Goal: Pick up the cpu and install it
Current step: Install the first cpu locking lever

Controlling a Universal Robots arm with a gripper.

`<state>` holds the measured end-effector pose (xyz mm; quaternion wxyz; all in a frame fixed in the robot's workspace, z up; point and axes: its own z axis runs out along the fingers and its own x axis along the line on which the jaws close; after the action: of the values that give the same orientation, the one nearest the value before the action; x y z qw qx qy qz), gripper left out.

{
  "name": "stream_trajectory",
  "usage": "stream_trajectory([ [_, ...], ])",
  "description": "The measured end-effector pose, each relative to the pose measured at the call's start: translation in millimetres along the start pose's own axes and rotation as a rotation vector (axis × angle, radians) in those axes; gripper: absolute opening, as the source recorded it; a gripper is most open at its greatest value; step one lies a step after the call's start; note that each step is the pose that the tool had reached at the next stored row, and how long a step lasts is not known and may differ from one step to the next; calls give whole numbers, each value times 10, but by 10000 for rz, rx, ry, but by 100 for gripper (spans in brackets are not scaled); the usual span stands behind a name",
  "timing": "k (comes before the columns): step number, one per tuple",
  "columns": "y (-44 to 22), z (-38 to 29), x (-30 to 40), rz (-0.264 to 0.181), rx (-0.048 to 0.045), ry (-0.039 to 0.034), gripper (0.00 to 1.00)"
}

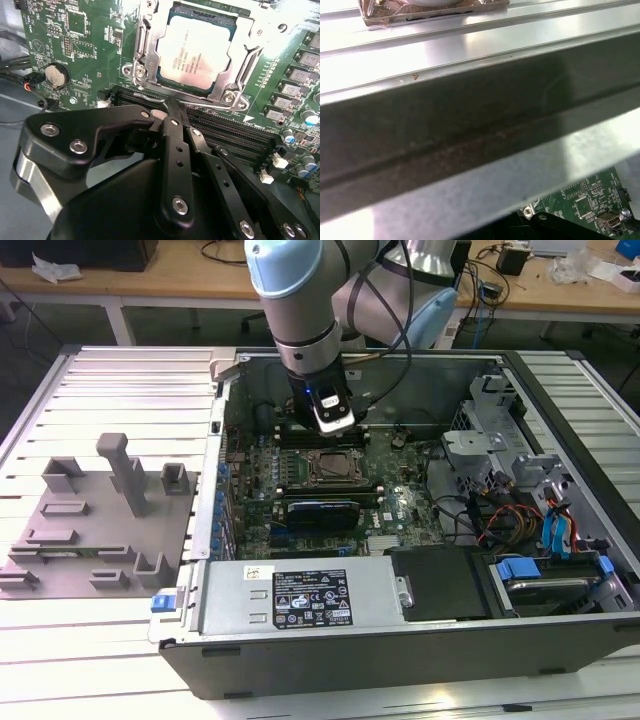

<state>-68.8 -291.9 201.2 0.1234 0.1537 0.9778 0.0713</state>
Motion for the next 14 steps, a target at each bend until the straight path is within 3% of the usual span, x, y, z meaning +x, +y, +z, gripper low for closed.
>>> stream_trajectory([
  [5, -2, 6, 2, -57, 149, -126, 11],
  [7, -3, 9, 3, -70, 168, -166, 11],
  [14, 6, -25, -5, -66, 154, -174, 11],
])
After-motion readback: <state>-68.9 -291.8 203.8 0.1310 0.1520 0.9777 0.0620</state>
